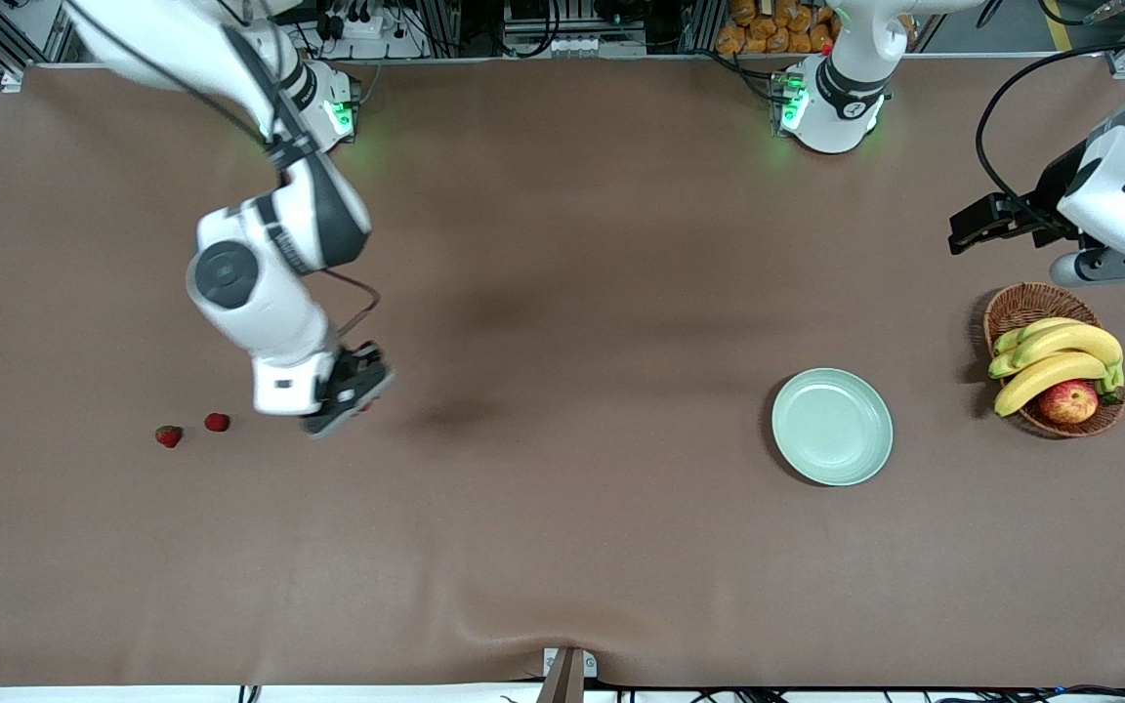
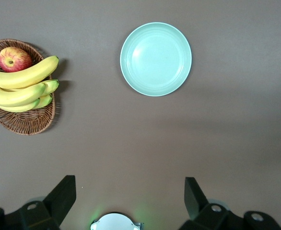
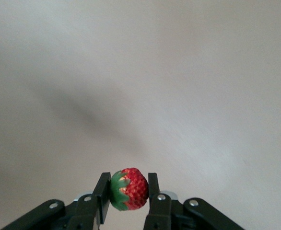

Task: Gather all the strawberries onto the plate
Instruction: 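Carry the strawberry with the right gripper toward the table middle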

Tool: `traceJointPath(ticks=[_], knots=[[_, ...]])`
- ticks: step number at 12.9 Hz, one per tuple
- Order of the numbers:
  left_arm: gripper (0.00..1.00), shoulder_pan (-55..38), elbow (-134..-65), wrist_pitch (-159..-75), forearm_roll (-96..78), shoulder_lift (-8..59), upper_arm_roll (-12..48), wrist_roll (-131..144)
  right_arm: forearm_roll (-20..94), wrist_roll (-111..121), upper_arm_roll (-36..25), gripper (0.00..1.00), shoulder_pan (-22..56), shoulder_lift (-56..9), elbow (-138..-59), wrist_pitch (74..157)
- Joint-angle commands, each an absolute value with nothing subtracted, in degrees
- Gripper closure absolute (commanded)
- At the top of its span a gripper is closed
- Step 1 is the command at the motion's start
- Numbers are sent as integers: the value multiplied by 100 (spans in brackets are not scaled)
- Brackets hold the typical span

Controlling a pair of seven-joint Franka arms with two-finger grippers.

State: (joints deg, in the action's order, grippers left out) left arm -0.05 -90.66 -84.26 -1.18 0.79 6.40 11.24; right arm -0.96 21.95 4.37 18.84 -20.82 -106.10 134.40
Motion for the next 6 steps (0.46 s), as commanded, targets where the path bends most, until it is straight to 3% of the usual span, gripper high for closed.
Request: traceJointPath(ticks=[1,6], knots=[[0,-9,-9018,-8393,-53,176,650,1028,-62,1926,378,100,2327,-2504,-9934,13359],[0,0,-9018,-8402,-53,211,650,1028,220,759,378,100,3374,-3549,-8519,13394]])
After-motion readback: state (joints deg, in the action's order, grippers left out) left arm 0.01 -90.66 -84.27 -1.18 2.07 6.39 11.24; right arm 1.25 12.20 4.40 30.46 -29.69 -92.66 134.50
